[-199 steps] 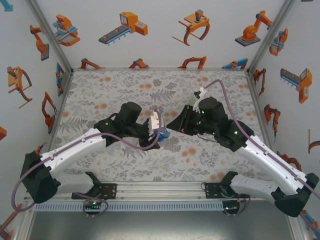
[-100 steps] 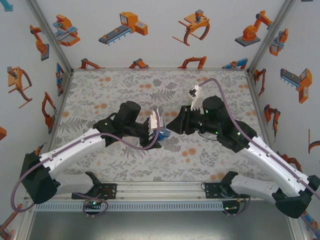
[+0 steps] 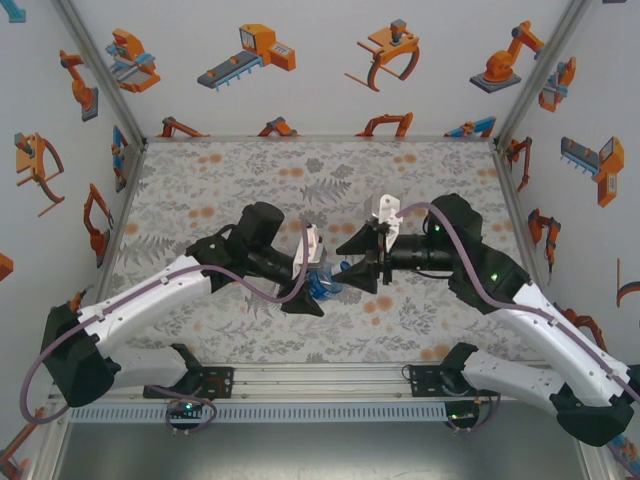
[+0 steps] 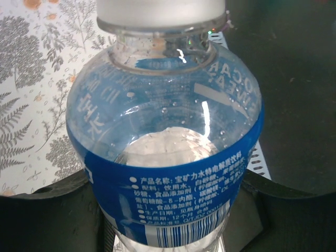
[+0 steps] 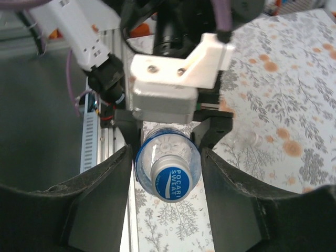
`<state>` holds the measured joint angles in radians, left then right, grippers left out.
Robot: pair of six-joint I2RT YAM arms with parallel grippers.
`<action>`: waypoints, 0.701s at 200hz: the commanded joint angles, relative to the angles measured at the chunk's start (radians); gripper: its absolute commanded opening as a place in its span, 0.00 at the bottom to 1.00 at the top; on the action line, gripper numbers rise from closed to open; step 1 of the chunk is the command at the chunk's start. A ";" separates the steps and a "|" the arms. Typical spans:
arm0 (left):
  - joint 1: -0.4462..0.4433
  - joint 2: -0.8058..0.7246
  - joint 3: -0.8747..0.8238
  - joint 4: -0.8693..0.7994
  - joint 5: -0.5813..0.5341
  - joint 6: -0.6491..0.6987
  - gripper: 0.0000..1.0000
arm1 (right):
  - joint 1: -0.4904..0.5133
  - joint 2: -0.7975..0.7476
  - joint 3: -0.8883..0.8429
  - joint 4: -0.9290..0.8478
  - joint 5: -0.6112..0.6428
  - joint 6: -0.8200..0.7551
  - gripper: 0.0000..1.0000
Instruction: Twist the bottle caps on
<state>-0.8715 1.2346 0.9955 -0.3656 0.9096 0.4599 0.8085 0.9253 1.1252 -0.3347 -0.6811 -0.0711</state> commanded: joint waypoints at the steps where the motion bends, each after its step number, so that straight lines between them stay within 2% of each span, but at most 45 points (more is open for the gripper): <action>1: -0.007 -0.007 0.028 -0.027 0.083 0.027 0.00 | -0.002 -0.009 -0.011 -0.041 -0.098 -0.129 0.52; 60: -0.008 0.009 0.037 -0.027 0.086 0.028 0.00 | -0.002 -0.003 -0.029 -0.027 -0.089 -0.116 0.34; 102: -0.007 0.014 0.040 -0.027 0.079 0.030 0.00 | -0.002 0.004 -0.033 -0.026 -0.052 -0.084 0.12; 119: -0.007 0.017 0.041 -0.027 0.071 0.030 0.00 | -0.003 0.009 -0.042 -0.005 -0.020 -0.016 0.00; 140: -0.007 0.032 0.045 -0.026 0.059 0.033 0.00 | -0.002 0.019 -0.056 0.038 0.091 0.158 0.00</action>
<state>-0.8764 1.2465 0.9989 -0.3973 0.9607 0.4740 0.8074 0.9276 1.0962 -0.3511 -0.7040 -0.1017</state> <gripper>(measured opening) 0.592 0.342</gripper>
